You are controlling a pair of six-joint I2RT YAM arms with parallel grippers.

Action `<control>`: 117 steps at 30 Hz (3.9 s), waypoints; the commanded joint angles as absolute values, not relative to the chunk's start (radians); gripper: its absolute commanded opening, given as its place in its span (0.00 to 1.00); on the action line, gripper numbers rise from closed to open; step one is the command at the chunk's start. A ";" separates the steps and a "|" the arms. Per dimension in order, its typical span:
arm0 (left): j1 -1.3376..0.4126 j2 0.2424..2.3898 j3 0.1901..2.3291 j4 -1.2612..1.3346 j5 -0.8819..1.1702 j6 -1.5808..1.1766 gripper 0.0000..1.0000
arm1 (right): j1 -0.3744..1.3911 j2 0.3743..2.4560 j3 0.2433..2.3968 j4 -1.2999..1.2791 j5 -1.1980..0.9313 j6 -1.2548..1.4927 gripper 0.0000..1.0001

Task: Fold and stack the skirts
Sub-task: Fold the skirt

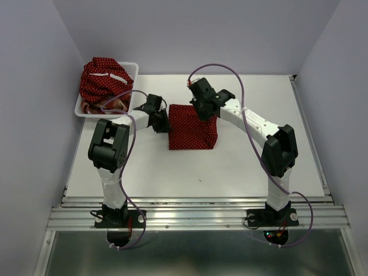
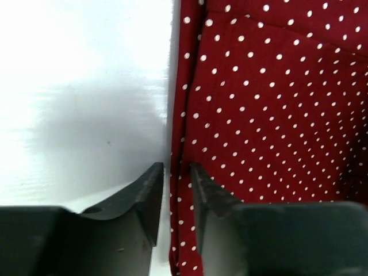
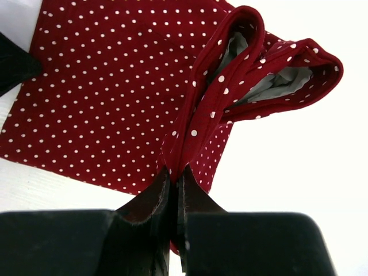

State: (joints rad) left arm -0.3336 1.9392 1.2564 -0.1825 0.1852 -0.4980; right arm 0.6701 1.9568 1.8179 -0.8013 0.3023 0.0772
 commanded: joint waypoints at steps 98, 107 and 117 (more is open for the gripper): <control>-0.453 1.827 1.233 -0.225 0.202 -0.469 0.29 | 0.543 2.390 2.256 -0.503 -0.164 0.051 0.92; -0.449 1.844 1.190 -0.209 0.201 -0.494 0.00 | 0.586 2.490 2.312 -0.476 -0.037 -0.061 0.71; -0.448 1.830 1.152 -0.199 0.187 -0.514 0.00 | 0.586 2.448 2.192 -0.328 -0.074 -0.031 0.26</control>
